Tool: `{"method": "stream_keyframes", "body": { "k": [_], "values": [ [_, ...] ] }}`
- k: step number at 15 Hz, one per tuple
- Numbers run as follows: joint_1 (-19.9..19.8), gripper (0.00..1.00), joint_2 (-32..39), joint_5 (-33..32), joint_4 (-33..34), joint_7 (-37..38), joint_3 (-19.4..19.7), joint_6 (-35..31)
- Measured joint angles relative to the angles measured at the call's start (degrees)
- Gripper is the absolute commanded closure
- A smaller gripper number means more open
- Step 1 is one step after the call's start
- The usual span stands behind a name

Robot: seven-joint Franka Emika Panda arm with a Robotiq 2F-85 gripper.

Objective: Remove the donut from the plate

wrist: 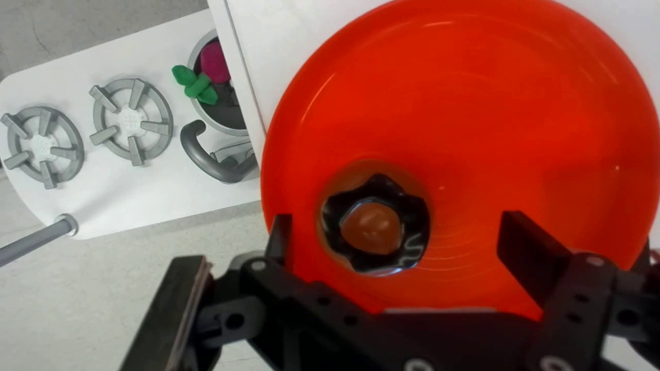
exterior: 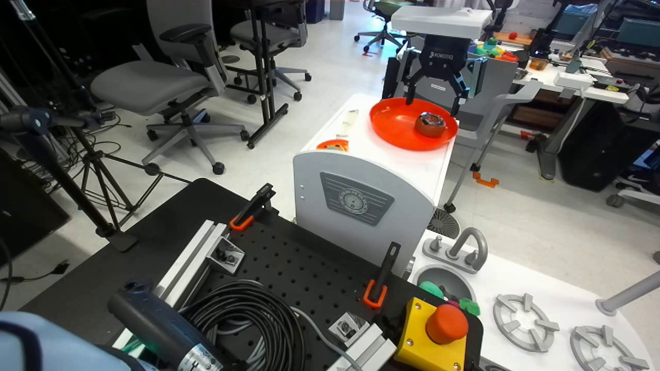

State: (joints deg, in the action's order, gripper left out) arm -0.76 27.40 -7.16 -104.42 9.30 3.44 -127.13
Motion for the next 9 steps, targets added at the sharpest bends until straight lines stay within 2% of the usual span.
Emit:
{"method": "stream_keyframes", "body": {
  "k": [9],
  "values": [
    [-0.5,0.00,0.9,0.1,1.0,0.1,0.4,0.0]
  ]
}}
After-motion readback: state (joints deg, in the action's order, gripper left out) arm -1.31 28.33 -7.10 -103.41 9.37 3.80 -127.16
